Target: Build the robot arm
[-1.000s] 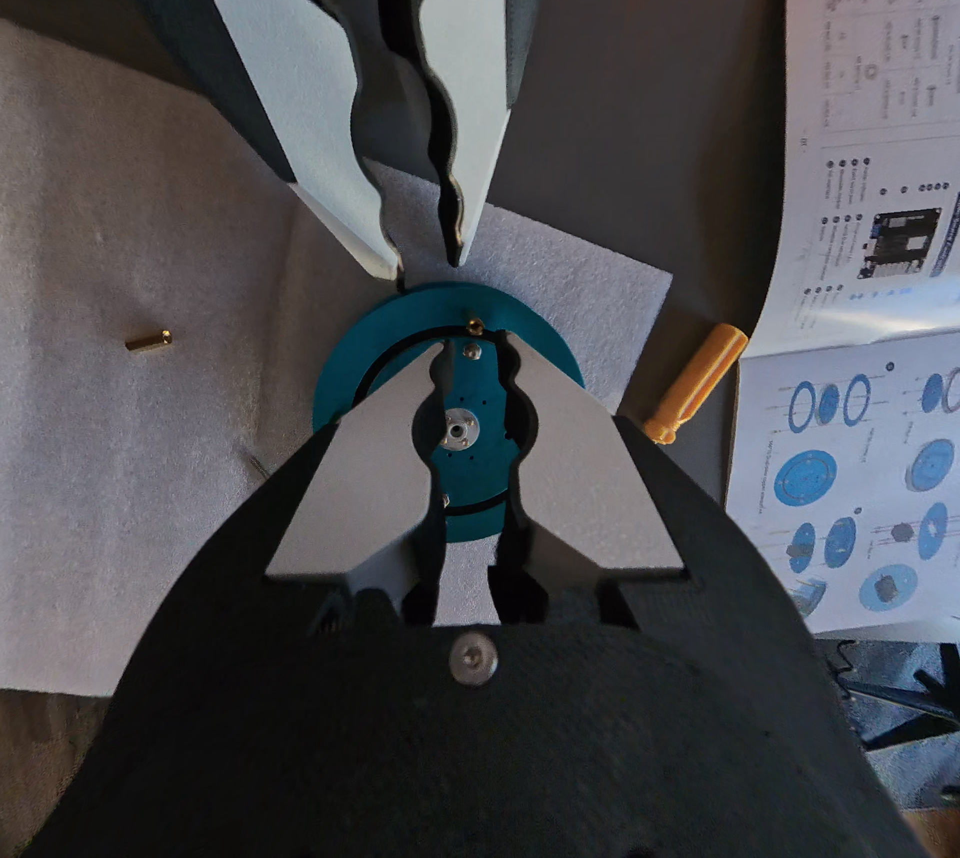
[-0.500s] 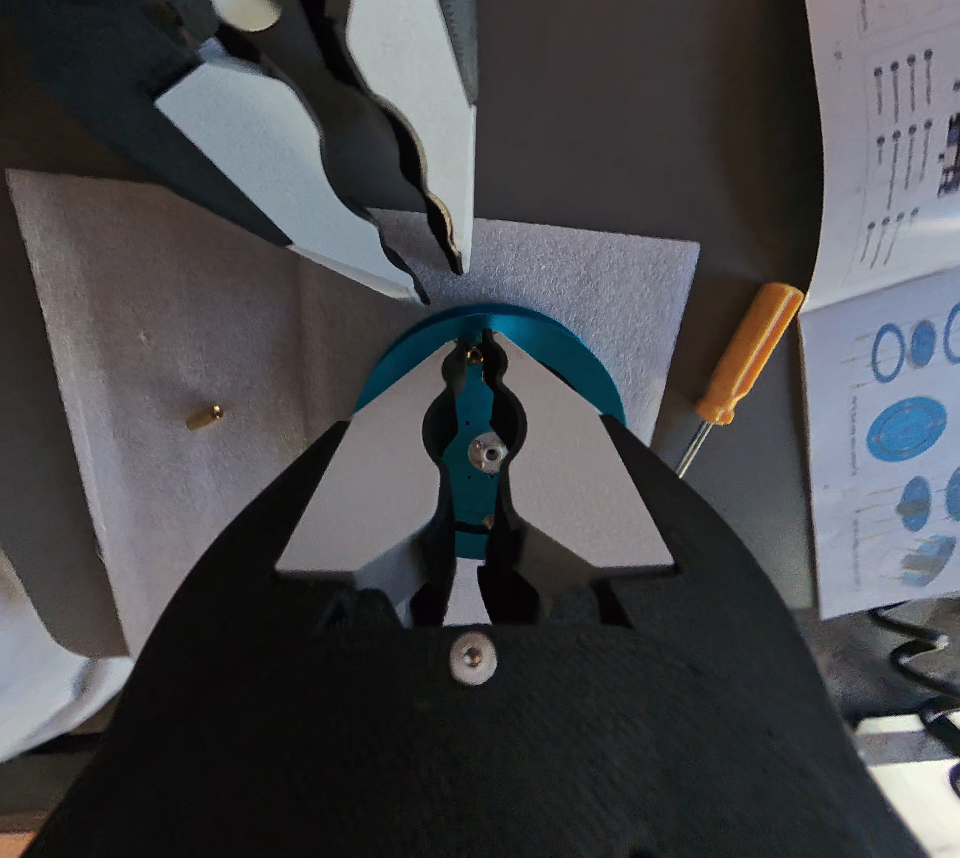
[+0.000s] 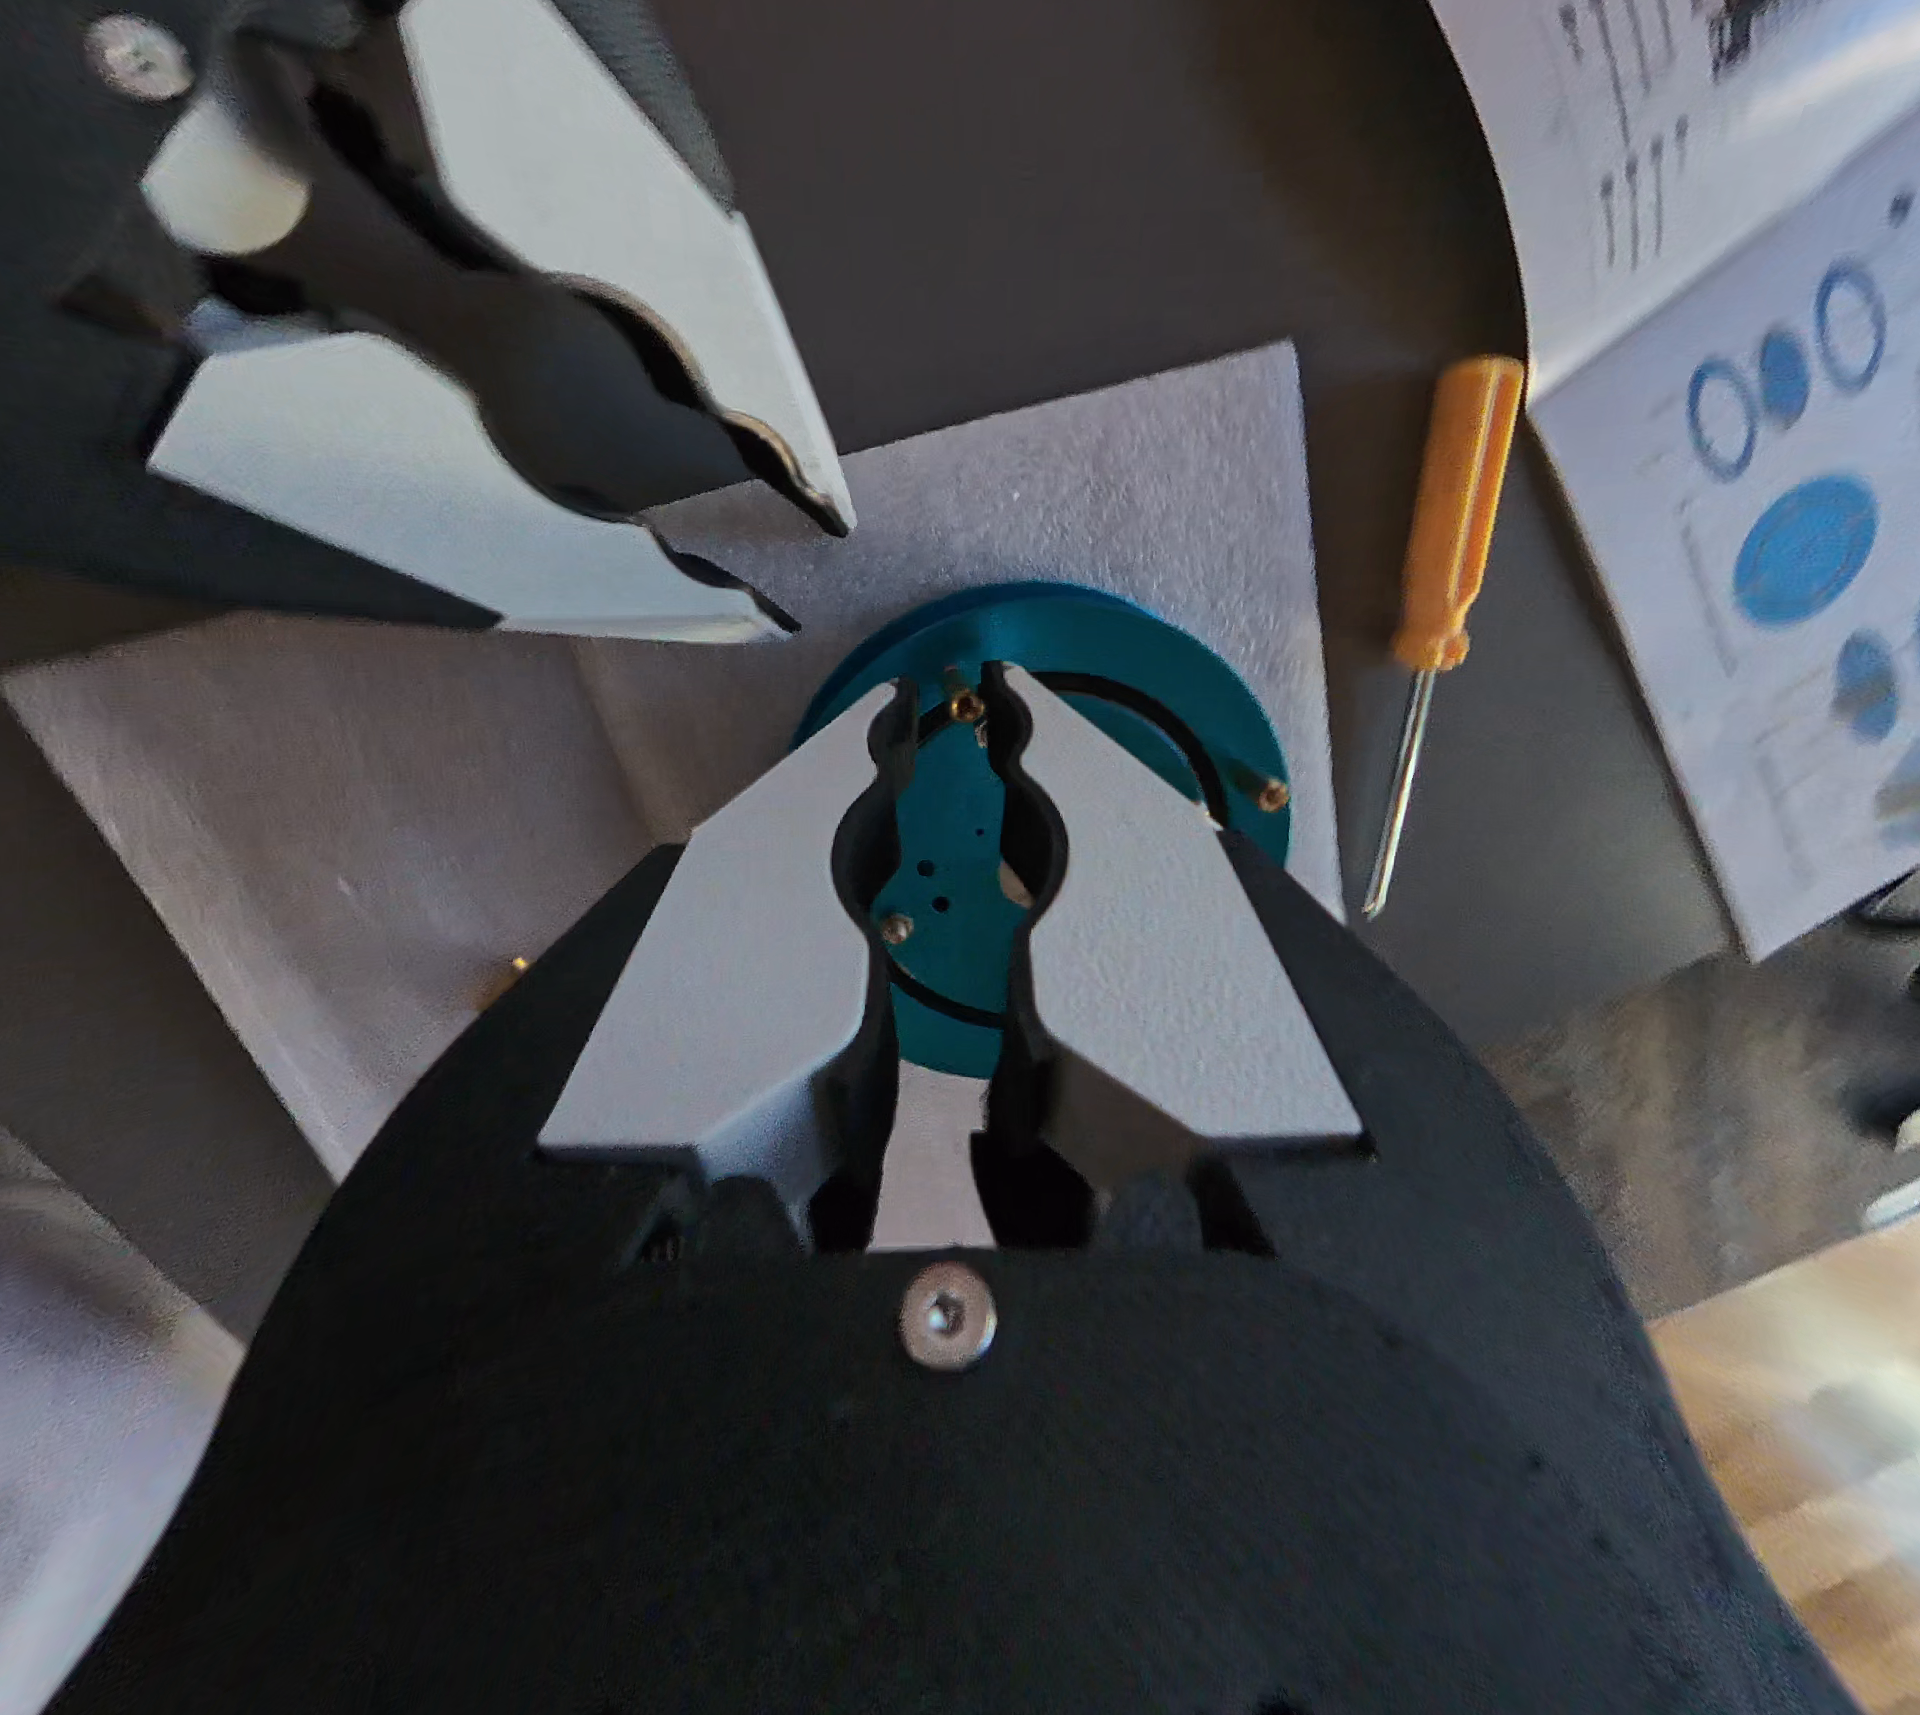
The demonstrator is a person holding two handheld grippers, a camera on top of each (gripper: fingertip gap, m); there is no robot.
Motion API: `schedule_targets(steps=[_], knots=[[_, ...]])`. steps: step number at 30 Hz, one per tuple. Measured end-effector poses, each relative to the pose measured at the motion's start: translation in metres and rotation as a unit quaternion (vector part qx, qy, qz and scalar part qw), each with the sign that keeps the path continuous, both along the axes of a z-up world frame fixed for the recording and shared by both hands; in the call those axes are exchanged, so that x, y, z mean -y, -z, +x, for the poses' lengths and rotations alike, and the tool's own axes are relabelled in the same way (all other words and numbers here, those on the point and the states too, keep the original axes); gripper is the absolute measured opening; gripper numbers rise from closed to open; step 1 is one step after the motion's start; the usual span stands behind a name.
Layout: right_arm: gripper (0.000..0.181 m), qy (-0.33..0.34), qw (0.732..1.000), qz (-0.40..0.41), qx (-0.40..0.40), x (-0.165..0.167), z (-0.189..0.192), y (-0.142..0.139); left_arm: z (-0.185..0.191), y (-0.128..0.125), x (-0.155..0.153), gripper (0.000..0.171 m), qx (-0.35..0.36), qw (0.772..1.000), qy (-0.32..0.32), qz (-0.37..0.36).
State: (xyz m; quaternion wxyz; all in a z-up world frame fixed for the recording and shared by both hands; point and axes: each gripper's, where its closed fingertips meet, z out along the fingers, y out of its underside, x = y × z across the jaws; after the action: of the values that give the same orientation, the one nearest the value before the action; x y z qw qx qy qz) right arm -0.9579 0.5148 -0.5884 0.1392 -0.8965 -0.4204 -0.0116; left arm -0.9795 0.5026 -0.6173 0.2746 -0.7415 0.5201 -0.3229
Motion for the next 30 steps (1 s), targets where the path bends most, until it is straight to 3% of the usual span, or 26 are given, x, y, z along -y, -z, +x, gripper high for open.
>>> schedule_targets(steps=[4, 10, 15, 18, 20, 22, 24, 26, 28, 30], knots=[[0.015, -0.101, 0.995, 0.011, 0.004, 0.001, -0.002, -0.007, -0.001, 0.0, 0.003, 0.024, -0.003, 1.0, 0.002, 0.008], [0.004, -0.095, 0.995, -0.031, 0.016, 0.002, -0.002, 0.005, -0.002, 0.0, 0.003, 0.024, -0.002, 1.0, 0.001, 0.006], [0.017, -0.084, 0.996, -0.024, 0.027, 0.007, -0.002, 0.0, -0.003, 0.0, 0.004, 0.025, -0.001, 1.0, -0.001, 0.005], [0.02, -0.101, 0.989, 0.093, -0.049, 0.023, -0.007, -0.024, -0.006, -0.001, 0.004, 0.024, -0.005, 1.0, -0.005, 0.009], [0.021, -0.135, 0.954, 0.24, -0.115, 0.034, -0.003, -0.054, -0.007, -0.002, 0.001, 0.025, -0.006, 1.0, -0.015, 0.011], [0.024, -0.119, 0.907, 0.371, -0.163, 0.038, 0.02, -0.078, -0.008, -0.004, -0.001, 0.025, 0.006, 1.0, -0.027, -0.002], [0.031, -0.098, 0.918, 0.334, -0.19, 0.049, 0.042, -0.06, -0.007, -0.012, -0.002, 0.021, 0.037, 0.998, -0.041, -0.034], [0.059, -0.061, 0.938, 0.26, -0.224, 0.055, 0.06, -0.034, -0.007, -0.031, -0.004, 0.017, 0.101, 0.99, -0.06, -0.078], [0.075, -0.072, 0.949, 0.207, -0.229, 0.062, 0.067, -0.015, -0.006, -0.058, 0.0, 0.017, 0.192, 0.968, -0.06, -0.148], [0.083, -0.101, 0.946, 0.219, -0.215, 0.06, 0.073, -0.01, -0.01, -0.077, 0.003, 0.014, 0.264, 0.939, -0.059, -0.213]])
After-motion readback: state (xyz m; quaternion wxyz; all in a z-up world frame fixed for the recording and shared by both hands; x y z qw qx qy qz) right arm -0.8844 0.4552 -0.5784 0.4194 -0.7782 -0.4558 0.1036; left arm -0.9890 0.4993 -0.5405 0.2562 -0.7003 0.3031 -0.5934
